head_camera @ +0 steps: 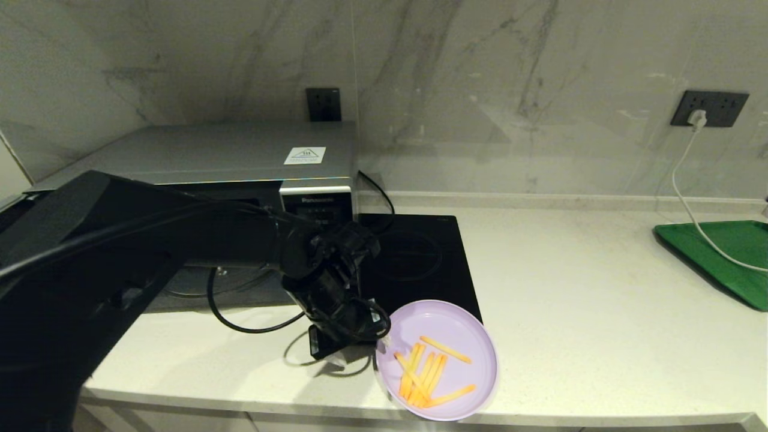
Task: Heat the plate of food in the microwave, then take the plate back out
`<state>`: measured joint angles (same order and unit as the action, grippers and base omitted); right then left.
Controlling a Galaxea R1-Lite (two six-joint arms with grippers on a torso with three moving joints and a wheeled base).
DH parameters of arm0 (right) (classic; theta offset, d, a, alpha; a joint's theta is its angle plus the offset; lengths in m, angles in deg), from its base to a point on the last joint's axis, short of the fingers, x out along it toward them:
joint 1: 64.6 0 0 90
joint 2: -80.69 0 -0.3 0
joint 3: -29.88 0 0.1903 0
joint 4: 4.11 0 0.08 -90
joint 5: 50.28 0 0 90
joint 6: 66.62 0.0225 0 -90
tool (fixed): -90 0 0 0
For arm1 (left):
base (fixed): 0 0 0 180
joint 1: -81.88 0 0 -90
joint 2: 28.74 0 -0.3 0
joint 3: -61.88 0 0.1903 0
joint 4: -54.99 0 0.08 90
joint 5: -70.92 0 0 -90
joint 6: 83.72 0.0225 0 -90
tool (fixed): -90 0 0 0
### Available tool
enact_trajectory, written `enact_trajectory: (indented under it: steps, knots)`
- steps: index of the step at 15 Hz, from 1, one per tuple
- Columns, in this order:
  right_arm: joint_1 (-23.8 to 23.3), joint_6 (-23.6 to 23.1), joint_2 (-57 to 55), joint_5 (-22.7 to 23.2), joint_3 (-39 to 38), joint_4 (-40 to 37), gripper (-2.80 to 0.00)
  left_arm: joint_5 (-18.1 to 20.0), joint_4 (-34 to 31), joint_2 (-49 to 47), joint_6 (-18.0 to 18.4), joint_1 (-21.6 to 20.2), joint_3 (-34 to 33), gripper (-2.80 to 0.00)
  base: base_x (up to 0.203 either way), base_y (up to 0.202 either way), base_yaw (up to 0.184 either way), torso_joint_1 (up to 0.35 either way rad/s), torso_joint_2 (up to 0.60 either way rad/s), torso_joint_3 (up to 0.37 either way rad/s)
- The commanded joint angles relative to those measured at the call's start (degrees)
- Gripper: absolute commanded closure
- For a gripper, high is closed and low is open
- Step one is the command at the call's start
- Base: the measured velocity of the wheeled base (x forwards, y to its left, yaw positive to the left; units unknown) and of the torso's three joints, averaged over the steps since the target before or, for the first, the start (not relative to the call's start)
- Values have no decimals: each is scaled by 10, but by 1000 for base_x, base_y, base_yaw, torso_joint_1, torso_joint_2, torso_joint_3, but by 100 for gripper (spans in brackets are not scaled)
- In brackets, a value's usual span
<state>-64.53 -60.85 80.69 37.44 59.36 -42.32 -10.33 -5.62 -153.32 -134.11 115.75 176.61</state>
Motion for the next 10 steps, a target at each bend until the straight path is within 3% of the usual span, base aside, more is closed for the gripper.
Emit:
enact_trajectory:
  steps: [1, 5, 6, 10]
  knots:
    - [0, 0, 0, 0, 0, -1, 0, 1, -2, 44, -4, -10, -27, -280, 0, 0, 0, 0, 0, 0]
    - [0, 0, -1, 0, 0, -1, 0, 2, 7, 113, -4, -19, -94, -280, 0, 0, 0, 0, 0, 0]
    - [0, 0, -1, 0, 0, -1, 0, 2, 13, 134, -4, -19, -118, 0, 0, 0, 0, 0, 0, 0]
    - [0, 0, -1, 0, 0, -1, 0, 1, 28, 223, -3, -20, -209, 0, 0, 0, 0, 0, 0, 0]
